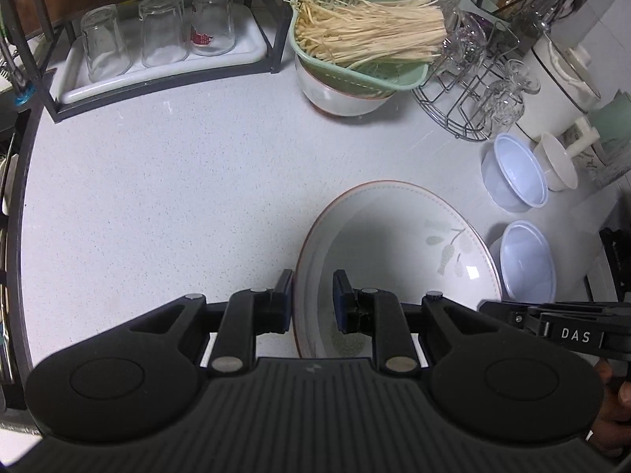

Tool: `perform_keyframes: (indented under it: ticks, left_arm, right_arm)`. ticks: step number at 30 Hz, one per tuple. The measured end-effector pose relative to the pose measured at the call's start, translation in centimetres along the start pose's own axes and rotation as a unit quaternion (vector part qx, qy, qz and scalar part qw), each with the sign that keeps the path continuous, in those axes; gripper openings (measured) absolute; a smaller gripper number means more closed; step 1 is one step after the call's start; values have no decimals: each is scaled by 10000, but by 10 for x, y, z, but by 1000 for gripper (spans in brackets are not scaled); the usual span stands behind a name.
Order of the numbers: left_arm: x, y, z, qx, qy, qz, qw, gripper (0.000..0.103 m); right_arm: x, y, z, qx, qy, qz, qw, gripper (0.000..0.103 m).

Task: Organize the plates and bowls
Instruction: 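Lower the leaf-pattern plate onto the plate stack with both grippers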

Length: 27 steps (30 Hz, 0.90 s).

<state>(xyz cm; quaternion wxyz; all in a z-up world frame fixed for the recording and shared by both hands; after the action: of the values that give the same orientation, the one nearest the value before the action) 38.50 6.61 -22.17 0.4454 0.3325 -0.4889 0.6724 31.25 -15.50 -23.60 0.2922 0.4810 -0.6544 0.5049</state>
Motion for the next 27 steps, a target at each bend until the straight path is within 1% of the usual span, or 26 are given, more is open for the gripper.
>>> perform_keyframes:
  ticks: [7, 11, 14, 17, 22, 27]
  left_arm:
    - [-10, 8, 9, 47, -157, -49, 9999, 23]
    - [-15, 10, 9, 78, -263, 56, 9996, 23]
    - [-18, 11, 8, 77, -324, 20, 9994, 23]
    - [-19, 11, 8, 25, -346, -6, 9994, 23]
    - [-24, 13, 6, 98, -377, -90, 9992, 23]
    - [-27, 8, 7, 136, -306, -205, 9992, 24]
  right_arm:
    - [-4, 2, 13, 21, 50, -43, 10000, 11]
    - [-6, -1, 16, 79, 53, 65, 9999, 11]
    - [-8, -2, 16, 77, 98, 95, 9999, 11]
    - [-9, -2, 14, 141, 162, 120, 9997, 11]
    - [-10, 0, 12, 165, 261, 119, 9995, 11]
    - [-10, 0, 15, 34, 247, 193, 9995, 10]
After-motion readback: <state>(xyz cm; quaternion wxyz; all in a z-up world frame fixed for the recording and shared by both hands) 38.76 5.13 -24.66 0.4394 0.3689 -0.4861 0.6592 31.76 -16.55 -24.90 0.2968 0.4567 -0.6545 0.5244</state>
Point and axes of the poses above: each gripper's, at about its wrist camera, not at the fingertips, and x roughly against the way its jaws point, z to its right, y to its underside, the point moved 7 cm from there along -x, roughly the way its jaws point, and after that the axes turned 10 degrees about x, right-handed, at the moved point
